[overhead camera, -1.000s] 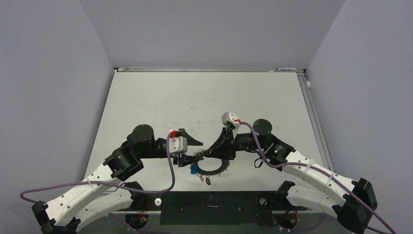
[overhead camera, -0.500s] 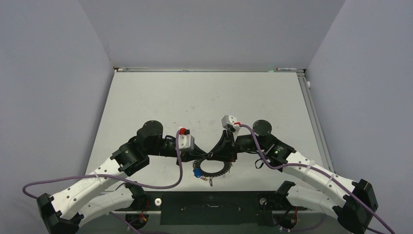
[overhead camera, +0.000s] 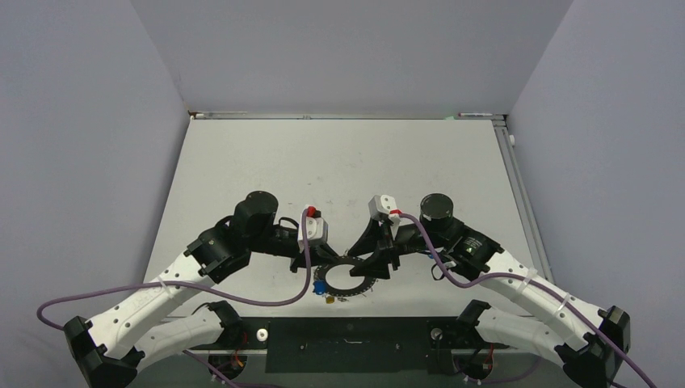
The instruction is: Put the keys on the keyring
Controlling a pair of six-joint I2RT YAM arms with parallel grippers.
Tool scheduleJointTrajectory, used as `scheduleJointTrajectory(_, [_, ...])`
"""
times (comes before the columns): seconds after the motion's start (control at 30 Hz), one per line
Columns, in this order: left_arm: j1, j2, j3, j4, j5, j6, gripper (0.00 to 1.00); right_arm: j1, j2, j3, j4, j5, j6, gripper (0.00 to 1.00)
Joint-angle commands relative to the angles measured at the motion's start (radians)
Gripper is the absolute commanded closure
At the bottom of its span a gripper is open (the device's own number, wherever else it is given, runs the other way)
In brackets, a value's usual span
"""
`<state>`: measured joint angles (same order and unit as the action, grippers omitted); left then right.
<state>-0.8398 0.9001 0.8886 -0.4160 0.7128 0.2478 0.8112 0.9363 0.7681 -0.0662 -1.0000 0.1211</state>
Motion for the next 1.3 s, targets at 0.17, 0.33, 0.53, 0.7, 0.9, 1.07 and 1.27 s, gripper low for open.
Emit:
scheduleJointTrajectory(0.17, [0.063, 0.023, 0.087, -0.011, 0.097, -0.046, 1.00, -0.003, -0.012, 0.122, -0.165, 0.097, -0.113, 0.47])
scheduleJointTrajectory(0.33, [0.063, 0.011, 0.096, -0.022, 0.095, -0.055, 1.00, -0.004, -0.014, 0.153, -0.151, 0.169, -0.114, 0.46])
scheduleJointTrajectory(0.53, [0.063, -0.008, 0.064, 0.017, 0.058, -0.083, 1.00, -0.003, -0.048, 0.131, -0.092, 0.213, -0.113, 0.47])
scheduleJointTrajectory(0.7, [0.062, 0.006, 0.048, 0.071, 0.085, -0.140, 1.00, -0.001, -0.031, 0.095, -0.038, 0.202, -0.084, 0.47])
scheduleJointTrajectory(0.9, [0.063, -0.009, 0.033, 0.106, 0.095, -0.168, 1.00, 0.000, 0.080, 0.126, -0.050, 0.063, -0.056, 0.39])
scheduleJointTrajectory(1.07, [0.061, -0.008, 0.026, 0.111, 0.097, -0.171, 1.00, 0.014, 0.145, 0.129, 0.000, 0.003, -0.032, 0.46])
scheduleJointTrajectory(1.27, [0.062, -0.006, 0.021, 0.121, 0.097, -0.175, 1.00, 0.029, 0.182, 0.118, 0.057, -0.015, -0.007, 0.78])
